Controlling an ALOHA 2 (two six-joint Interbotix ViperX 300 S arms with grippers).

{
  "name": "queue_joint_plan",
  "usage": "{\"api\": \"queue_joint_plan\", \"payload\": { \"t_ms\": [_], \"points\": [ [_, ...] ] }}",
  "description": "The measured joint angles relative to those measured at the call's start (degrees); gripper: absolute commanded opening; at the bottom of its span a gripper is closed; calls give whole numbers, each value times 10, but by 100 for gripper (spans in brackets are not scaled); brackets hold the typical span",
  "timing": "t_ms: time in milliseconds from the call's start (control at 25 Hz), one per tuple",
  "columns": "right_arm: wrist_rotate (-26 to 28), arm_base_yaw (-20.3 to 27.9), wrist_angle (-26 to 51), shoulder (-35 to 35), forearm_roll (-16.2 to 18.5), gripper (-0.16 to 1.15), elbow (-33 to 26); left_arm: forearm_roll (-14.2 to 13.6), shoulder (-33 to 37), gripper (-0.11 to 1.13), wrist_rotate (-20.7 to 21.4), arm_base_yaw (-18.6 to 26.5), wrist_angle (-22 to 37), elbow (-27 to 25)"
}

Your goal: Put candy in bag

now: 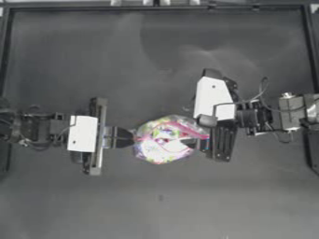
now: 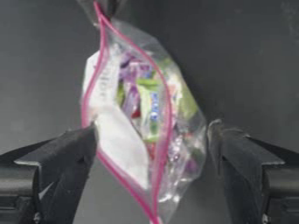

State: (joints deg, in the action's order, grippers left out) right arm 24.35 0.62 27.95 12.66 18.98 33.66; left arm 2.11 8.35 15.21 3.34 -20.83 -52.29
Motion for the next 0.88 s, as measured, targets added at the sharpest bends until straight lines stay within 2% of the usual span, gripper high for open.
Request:
{"api": "queue_joint_plan", "payload": {
  "t_ms": [480,600,720,800,880],
  "points": [
    [0,-1,0,0,1,101,-1,10,0,9,1,1,0,-19],
    [0,-1,0,0,1,101,0,11,0,14,0,3,0,-18],
    [0,-1,-1,0,0,101,0,20,0,30,0,6,0,-18],
    [0,-1,-2,0,0,101,0,22,-1,49,1,7,0,-17],
    [0,-1,-2,0,1,101,-1,21,-4,77,1,8,0,-12]
  ]
}}
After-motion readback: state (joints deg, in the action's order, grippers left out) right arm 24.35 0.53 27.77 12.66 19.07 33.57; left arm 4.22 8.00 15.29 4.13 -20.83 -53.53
